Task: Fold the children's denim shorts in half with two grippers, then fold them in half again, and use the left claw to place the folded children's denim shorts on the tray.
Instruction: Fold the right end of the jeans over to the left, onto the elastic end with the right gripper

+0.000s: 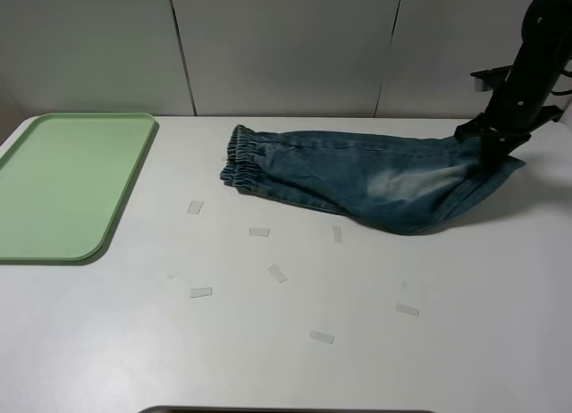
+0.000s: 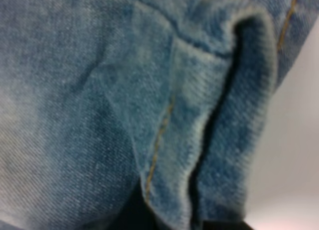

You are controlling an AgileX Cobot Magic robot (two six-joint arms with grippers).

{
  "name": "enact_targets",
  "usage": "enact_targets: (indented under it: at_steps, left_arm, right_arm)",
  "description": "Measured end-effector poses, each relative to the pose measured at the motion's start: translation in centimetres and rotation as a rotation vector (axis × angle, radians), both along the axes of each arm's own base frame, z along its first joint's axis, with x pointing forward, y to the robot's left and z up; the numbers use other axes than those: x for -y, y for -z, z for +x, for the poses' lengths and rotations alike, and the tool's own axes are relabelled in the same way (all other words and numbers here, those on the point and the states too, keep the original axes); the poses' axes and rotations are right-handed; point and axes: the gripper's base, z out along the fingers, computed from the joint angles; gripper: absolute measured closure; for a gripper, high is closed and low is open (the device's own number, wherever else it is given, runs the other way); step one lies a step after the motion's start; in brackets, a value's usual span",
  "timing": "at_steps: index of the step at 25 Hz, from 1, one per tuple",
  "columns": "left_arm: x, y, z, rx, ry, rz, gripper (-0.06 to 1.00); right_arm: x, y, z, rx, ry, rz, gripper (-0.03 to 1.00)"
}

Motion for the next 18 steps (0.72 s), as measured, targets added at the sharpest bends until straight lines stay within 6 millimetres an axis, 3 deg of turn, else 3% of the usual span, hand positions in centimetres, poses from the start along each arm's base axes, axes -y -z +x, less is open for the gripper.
enact_targets:
  at_steps: [3, 6, 12, 18]
  left_arm:
    - [0.0, 0.0, 0.0, 0.0, 0.0, 0.0, 0.15]
    - [0.0, 0.0, 0.0, 0.0, 0.0, 0.0, 0.15]
    - [0.0, 0.0, 0.0, 0.0, 0.0, 0.0, 0.15]
    - [0.0, 0.0, 0.0, 0.0, 0.0, 0.0, 0.15]
  right_arm:
    - [1.4, -1.6, -0.6, 0.003, 0.05, -0.061, 0.92]
    - [0.8, -3.1, -0.7, 0.042, 0.086, -0.086, 0.92]
    - [-6.3, -5.1, -0.7, 0.106, 0.003, -0.009, 0.92]
    - [-13.6, -6.7, -0.5, 0.181, -0.003, 0.212, 0.92]
